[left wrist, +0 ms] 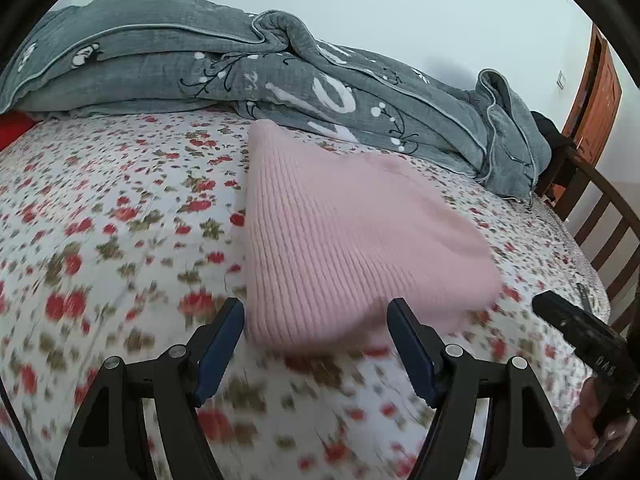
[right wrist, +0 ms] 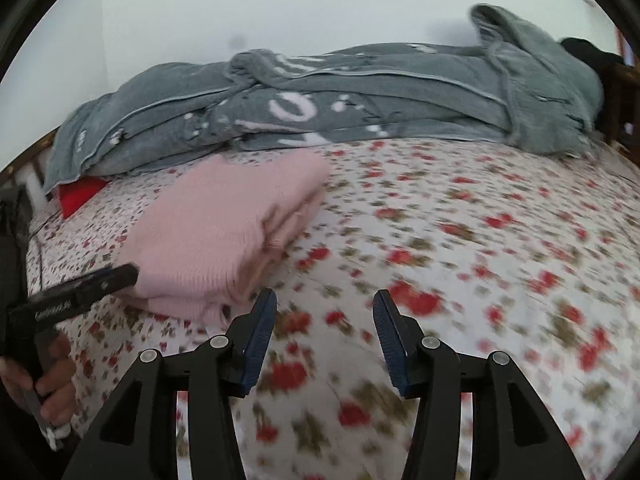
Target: Fold small clothes
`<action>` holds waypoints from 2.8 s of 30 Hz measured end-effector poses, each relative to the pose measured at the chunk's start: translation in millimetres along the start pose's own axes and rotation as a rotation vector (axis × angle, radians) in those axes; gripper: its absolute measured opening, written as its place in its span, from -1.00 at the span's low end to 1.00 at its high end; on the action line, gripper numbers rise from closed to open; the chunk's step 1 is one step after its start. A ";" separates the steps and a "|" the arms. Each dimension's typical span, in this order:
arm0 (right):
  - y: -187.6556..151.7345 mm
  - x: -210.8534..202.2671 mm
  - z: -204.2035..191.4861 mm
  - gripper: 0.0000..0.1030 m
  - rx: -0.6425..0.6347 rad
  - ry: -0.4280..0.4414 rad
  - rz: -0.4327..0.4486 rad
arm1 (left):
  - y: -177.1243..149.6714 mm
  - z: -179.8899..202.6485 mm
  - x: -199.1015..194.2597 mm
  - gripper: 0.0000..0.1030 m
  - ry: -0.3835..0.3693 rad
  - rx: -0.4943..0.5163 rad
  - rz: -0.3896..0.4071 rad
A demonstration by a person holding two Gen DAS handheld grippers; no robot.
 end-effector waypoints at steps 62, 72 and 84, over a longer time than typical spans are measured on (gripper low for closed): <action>7.2 -166.5 -1.7 0.95 -0.025 -0.120 0.033 | 1.7 70.2 -163.5 0.77 0.264 0.110 0.064; 9.0 -168.8 -1.2 0.95 -0.015 -0.117 0.041 | 2.3 69.4 -164.5 0.77 0.263 0.110 0.065; 10.6 -171.1 -0.9 0.95 0.000 -0.120 0.044 | 2.5 68.2 -165.8 0.76 0.265 0.109 0.063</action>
Point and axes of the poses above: each gripper's, at about its wrist camera, not at the fingertips, and x roughly the way its jaws point, z to its right, y to its top, the point moved 10 cm from there along x, roughly the way its jaws point, and after that the axes turned 7 degrees about -y, right-handed, at the moved point
